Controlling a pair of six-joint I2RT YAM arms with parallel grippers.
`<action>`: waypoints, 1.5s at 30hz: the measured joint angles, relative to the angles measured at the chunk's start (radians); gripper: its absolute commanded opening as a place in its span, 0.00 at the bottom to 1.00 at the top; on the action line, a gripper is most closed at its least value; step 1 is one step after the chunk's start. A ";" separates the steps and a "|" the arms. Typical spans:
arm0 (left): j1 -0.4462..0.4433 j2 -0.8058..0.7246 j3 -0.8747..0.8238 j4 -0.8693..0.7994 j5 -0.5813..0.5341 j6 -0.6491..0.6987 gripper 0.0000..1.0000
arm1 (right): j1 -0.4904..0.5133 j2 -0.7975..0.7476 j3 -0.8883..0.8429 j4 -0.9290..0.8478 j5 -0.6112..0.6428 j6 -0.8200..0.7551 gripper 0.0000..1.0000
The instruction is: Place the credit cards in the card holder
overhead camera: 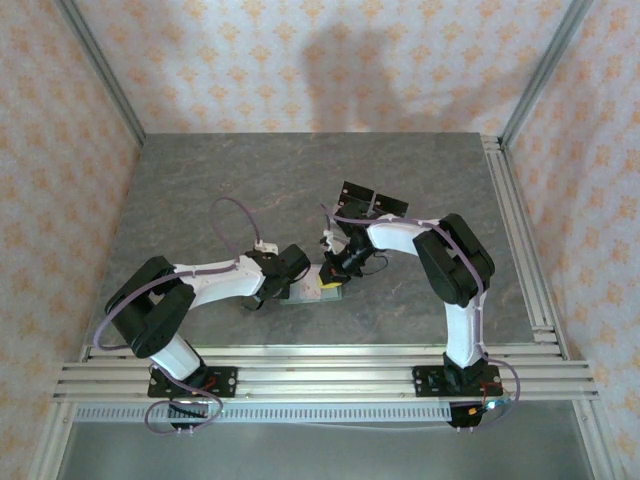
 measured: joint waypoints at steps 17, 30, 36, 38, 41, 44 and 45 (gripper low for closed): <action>0.000 0.009 0.008 0.000 0.000 0.026 1.00 | -0.001 0.000 0.002 -0.028 0.003 -0.004 0.00; 0.000 0.019 0.020 -0.011 0.000 0.034 1.00 | 0.006 0.029 0.061 -0.086 0.009 -0.024 0.00; 0.000 0.024 0.026 -0.016 0.000 0.037 1.00 | 0.010 0.049 0.080 -0.102 0.007 -0.031 0.00; 0.000 0.024 0.026 -0.016 0.000 0.039 1.00 | 0.010 0.050 0.082 -0.106 0.008 -0.035 0.00; 0.000 0.024 0.027 -0.016 0.000 0.043 1.00 | 0.010 0.050 0.082 -0.110 0.009 -0.046 0.00; 0.000 0.024 0.027 -0.016 0.000 0.045 1.00 | 0.010 0.050 0.082 -0.110 0.010 -0.050 0.00; 0.000 0.024 0.027 -0.016 0.000 0.045 1.00 | 0.010 0.050 0.082 -0.110 0.010 -0.050 0.00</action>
